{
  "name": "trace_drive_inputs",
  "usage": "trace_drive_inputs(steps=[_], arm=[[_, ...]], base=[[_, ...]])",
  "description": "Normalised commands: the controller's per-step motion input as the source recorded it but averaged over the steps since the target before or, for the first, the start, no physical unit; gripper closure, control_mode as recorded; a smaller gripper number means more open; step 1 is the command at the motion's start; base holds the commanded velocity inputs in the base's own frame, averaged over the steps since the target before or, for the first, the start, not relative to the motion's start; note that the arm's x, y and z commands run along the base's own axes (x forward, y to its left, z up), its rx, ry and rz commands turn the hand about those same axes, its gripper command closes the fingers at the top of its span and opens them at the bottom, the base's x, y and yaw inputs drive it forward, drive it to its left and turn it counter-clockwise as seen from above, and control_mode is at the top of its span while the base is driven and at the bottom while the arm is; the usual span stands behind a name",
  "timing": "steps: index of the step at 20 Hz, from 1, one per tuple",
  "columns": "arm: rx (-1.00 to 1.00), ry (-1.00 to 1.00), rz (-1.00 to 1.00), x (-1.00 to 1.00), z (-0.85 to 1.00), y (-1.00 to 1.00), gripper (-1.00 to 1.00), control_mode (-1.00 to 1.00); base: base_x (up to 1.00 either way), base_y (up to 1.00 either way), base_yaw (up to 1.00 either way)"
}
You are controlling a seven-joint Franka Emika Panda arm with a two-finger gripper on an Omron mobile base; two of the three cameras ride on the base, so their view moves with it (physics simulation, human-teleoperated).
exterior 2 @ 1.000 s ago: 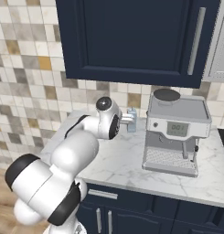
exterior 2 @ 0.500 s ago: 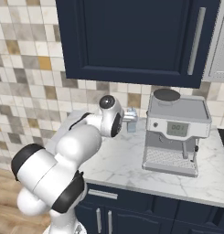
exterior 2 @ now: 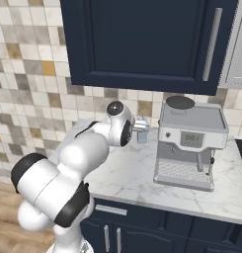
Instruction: Gather the eggs and milk located in the vicinity of the sink area and place them right next to the bowl.
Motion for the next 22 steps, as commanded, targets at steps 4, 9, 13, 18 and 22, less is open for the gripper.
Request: trace_drive_inputs(steps=[4,9,13,18,22], arm=[[0.00,0.00,-0.06,0.01,-0.03,0.00,-1.00,-1.00],[0.00,0.00,-0.01,0.08,-0.11,0.00,-1.00,-1.00],[0.00,-0.03,0.00,0.16,-0.14,0.00,-1.00,-1.00],[0.00,-0.04,0.00,0.13,-0.03,0.00,-1.00,-1.00],[0.00,0.00,0.00,0.12,0.00,0.00,-1.00,-1.00]], base=[[0.00,0.00,0.00],[0.00,0.00,0.00],[0.00,0.00,0.00],[0.00,0.00,0.00],[0.00,0.00,0.00]])
